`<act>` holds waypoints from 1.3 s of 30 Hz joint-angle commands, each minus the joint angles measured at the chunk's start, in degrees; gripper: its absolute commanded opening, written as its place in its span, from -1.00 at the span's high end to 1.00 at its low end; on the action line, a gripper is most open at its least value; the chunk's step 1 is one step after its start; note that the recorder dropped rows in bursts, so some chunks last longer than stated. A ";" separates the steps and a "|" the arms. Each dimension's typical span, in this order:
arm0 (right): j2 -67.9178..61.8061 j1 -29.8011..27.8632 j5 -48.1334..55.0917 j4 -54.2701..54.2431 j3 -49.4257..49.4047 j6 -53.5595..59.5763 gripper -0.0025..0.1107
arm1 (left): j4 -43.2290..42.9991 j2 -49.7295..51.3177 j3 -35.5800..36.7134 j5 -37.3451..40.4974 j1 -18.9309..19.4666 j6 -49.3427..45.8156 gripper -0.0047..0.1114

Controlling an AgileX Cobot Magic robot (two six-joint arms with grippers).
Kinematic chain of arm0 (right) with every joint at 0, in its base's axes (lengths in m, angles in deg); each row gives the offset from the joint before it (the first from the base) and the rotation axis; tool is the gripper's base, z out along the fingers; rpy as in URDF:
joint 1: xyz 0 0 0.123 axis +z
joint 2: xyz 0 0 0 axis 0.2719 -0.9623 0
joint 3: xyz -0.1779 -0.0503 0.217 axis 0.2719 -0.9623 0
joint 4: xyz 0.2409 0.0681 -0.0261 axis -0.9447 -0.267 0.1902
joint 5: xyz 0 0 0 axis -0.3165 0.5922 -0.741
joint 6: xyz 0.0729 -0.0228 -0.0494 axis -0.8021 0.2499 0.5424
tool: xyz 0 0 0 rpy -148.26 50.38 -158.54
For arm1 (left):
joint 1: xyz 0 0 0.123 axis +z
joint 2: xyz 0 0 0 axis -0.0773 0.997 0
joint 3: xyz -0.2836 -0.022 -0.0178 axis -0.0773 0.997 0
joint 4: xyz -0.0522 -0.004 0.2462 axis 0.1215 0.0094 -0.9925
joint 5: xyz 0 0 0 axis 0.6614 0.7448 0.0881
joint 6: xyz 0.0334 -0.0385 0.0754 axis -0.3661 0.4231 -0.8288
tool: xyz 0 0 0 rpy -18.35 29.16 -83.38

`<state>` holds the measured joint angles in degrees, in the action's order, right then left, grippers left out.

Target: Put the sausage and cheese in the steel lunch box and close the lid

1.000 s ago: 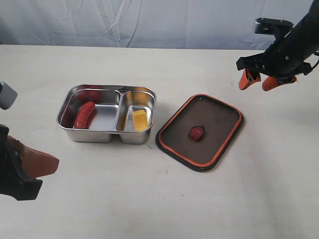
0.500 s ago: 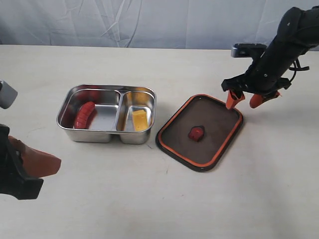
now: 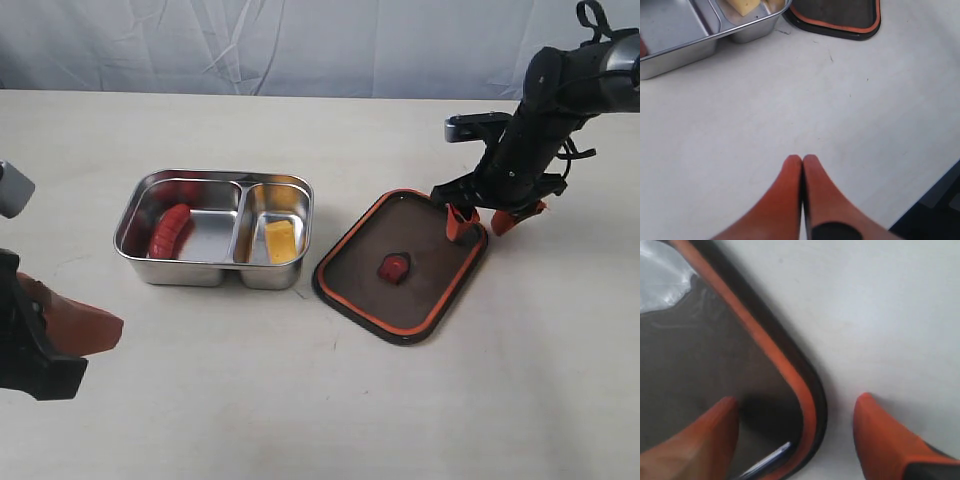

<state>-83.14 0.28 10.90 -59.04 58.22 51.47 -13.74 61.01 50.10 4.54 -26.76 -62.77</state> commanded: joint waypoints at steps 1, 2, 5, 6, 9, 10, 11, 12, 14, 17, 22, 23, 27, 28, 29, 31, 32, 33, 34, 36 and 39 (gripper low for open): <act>0.11 -0.03 -0.52 1.39 0.39 -0.19 -0.13 | 0.37 -0.41 0.34 0.22 0.10 0.32 0.92; 0.11 -0.03 -0.52 2.00 0.39 -0.19 -0.10 | 0.37 -0.41 0.34 0.22 0.10 0.32 0.92; -0.11 -0.03 -0.52 2.26 0.39 -0.19 0.05 | 0.37 -0.41 0.34 0.22 0.10 0.32 0.92; -0.10 -0.03 -0.52 2.48 0.39 -0.33 0.12 | 0.37 -0.41 0.34 0.22 0.10 0.32 0.92; -0.60 -0.03 -0.37 2.92 0.39 -1.28 0.31 | 0.37 -0.41 0.34 0.22 0.10 0.32 0.92; -0.97 -0.03 0.10 3.42 0.39 -1.28 0.49 | 0.37 -0.41 0.34 0.22 0.10 0.32 0.92; -1.26 -0.03 0.50 3.57 0.39 -1.28 0.60 | 0.37 -0.41 0.34 0.22 0.10 0.32 0.92; -1.36 -0.03 0.63 3.57 0.39 -1.28 0.74 | 0.37 -0.41 0.34 0.22 0.10 0.32 0.92; -1.61 -0.03 1.18 3.57 0.39 -1.28 0.96 | 0.37 -0.41 0.34 0.22 0.10 0.32 0.92; -1.64 -0.03 1.18 3.57 0.39 -1.28 0.97 | 0.37 -0.41 0.34 0.22 0.10 0.32 0.92; -1.07 -0.03 3.53 3.57 0.39 -1.28 0.97 | 0.51 -0.41 0.34 0.23 0.10 0.32 0.92; -0.78 -0.03 3.53 3.57 0.39 -1.28 0.97 | 1.00 -0.41 0.34 0.23 0.10 0.32 0.92; 3.28 -0.03 2.70 3.56 0.39 -1.28 0.97 | 2.92 -0.41 0.34 0.23 0.10 0.32 0.92; 4.77 -0.03 2.82 4.28 0.39 -1.28 0.97 | 2.92 -0.41 0.34 -0.63 0.10 0.83 0.92; 5.73 -0.03 3.09 4.81 0.39 -1.28 0.97 | 2.92 -0.41 0.34 -1.92 0.10 2.51 0.92; 7.22 -0.03 3.09 6.01 0.39 -1.17 0.97 | 4.44 -0.41 0.34 -4.60 0.10 5.62 0.92; 7.99 -0.17 2.84 6.11 0.39 -1.17 0.97 | 6.16 -0.41 0.34 -5.79 0.10 6.81 0.92; 8.92 -0.69 2.43 5.17 0.39 -1.17 0.97 | 8.59 -0.41 0.34 -7.15 0.10 7.48 0.89; 9.72 -1.44 1.78 4.00 0.39 -1.17 0.97 | 9.91 -0.41 0.34 -7.65 0.10 7.47 0.82; 11.43 -2.88 1.41 0.47 0.39 -0.64 0.97 | 11.23 -0.27 0.34 -8.38 0.10 7.47 0.60; 13.24 -4.24 1.15 -4.77 0.39 2.69 0.97 | 13.10 -0.27 0.34 -10.48 0.10 7.47 0.21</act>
<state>-71.95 -2.53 12.60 -59.64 58.67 51.44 -3.03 61.01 50.10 -3.56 -26.76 -55.63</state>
